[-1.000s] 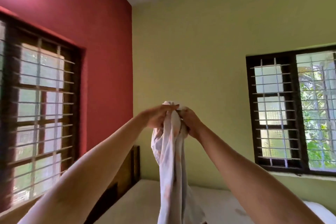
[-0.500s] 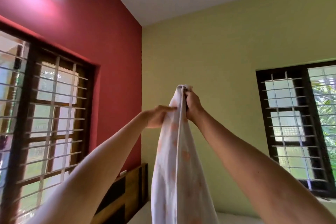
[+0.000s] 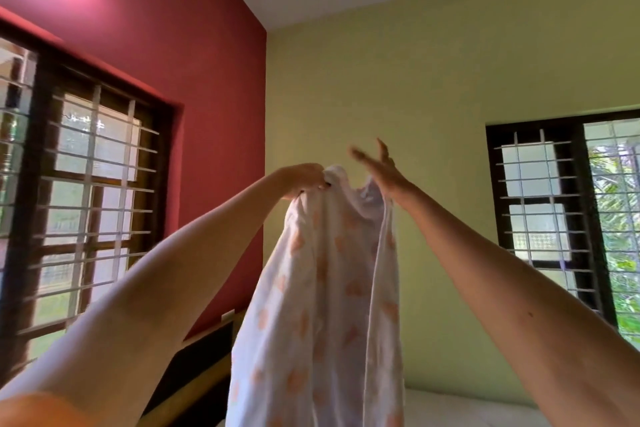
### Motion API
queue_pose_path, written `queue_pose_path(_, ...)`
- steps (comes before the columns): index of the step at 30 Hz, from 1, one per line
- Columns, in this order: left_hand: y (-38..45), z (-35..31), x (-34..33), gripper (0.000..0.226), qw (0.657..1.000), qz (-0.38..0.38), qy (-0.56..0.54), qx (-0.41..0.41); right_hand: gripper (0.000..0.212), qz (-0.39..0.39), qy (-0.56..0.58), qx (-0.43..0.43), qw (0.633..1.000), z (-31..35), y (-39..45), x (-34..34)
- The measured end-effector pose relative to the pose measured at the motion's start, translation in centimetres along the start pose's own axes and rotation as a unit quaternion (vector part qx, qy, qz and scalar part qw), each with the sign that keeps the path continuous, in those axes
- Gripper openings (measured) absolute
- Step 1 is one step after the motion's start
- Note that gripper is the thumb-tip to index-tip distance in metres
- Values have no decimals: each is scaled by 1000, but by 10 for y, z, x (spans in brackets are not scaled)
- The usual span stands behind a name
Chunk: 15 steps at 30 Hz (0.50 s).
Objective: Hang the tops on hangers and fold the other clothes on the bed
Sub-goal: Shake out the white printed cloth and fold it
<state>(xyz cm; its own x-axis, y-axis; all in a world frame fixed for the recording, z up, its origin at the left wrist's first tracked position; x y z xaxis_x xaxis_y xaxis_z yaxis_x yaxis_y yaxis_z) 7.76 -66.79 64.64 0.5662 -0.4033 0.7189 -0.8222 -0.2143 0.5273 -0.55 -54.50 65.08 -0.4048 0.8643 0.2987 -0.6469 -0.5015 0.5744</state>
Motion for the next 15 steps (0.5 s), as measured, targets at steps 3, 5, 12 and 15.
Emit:
queue_pose_path(3,1,-33,-1,19,998,16,-2,-54,102,116,-211,56,969,14,-7,-32)
queue_pose_path(5,-2,-51,6,13,995,-11,-12,-98,67,136,-225,50,964,22,-10,-33)
queue_pose_path(12,-33,-43,22,23,989,70,-117,-58,19,-82,25,144,986,38,-22,17)
queue_pose_path(15,-38,-33,9,15,995,95,-3,-39,27,-92,-20,136,986,33,-22,12)
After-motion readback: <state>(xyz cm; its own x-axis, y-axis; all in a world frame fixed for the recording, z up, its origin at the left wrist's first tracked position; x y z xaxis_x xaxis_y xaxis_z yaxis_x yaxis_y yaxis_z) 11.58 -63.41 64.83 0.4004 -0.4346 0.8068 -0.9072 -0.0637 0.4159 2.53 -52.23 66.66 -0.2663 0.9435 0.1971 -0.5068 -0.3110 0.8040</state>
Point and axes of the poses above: each hand's wrist, its own y-axis towards the middle knuckle, its own x-axis out of the back of the hand, z = x × y, the point moved 8 cm from there along y, towards the middle knuckle, and after that the axes turned 9 degrees about -x, right-handed, at the moved point
